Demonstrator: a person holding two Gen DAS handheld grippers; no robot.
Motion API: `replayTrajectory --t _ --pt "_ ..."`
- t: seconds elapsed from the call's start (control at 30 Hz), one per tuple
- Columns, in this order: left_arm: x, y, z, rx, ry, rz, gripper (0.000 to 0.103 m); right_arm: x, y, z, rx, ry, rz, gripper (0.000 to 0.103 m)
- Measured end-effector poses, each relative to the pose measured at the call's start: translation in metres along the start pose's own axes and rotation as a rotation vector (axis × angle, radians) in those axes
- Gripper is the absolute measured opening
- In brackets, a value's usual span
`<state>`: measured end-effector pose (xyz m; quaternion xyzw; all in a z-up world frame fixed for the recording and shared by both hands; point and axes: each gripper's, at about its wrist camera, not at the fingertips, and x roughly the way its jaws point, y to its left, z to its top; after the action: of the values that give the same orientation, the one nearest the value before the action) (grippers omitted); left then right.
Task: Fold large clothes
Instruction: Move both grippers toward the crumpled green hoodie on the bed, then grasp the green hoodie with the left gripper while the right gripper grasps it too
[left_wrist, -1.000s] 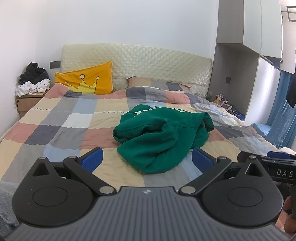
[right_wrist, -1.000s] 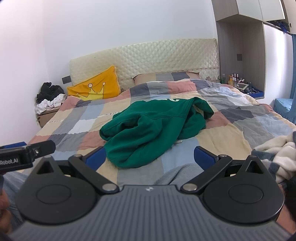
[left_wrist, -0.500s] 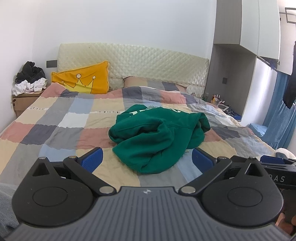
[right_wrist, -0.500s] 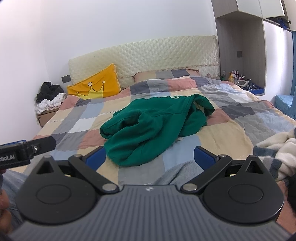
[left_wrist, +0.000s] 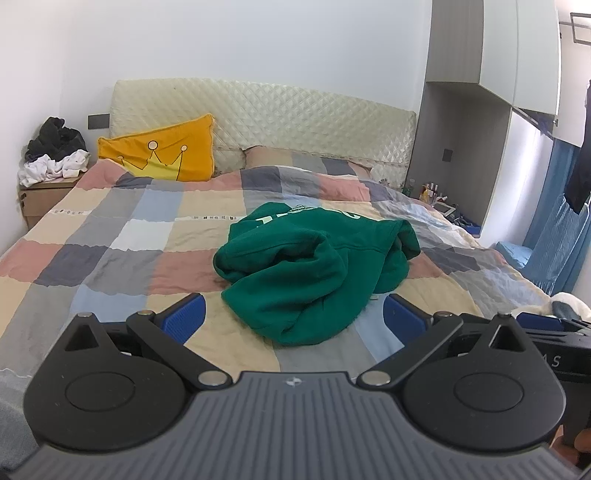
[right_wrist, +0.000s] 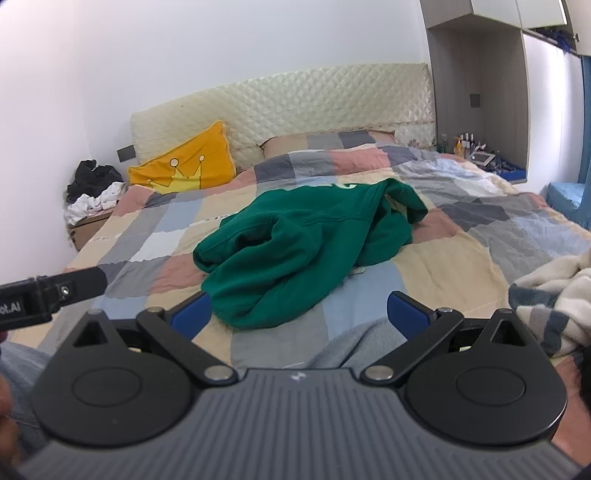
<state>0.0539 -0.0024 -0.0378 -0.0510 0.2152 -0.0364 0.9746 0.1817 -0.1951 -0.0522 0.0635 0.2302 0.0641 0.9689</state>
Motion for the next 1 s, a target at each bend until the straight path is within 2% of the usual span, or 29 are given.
replayTrajectory --t 0.23,0.4,0.6,0.83,1.0 --pt "0.024 0.003 0.009 0.006 0.014 -0.006 0.103 0.022 -0.003 -0.001 0.018 0.007 -0.01 0.103" --pt "0.051 0.01 0.014 0.02 0.027 -0.012 0.103 0.054 -0.007 -0.002 0.035 0.005 -0.036 0.103" --pt "0.092 0.017 0.02 0.06 0.047 -0.016 0.103 0.087 -0.01 0.006 0.047 -0.005 -0.061 0.103" --pt "0.147 0.03 0.032 0.036 0.104 -0.049 0.103 0.12 -0.017 0.017 0.06 -0.041 -0.112 0.103" --pt "0.192 0.039 0.042 0.022 0.141 -0.059 0.103 0.156 -0.032 0.025 0.125 0.01 -0.1 0.103"
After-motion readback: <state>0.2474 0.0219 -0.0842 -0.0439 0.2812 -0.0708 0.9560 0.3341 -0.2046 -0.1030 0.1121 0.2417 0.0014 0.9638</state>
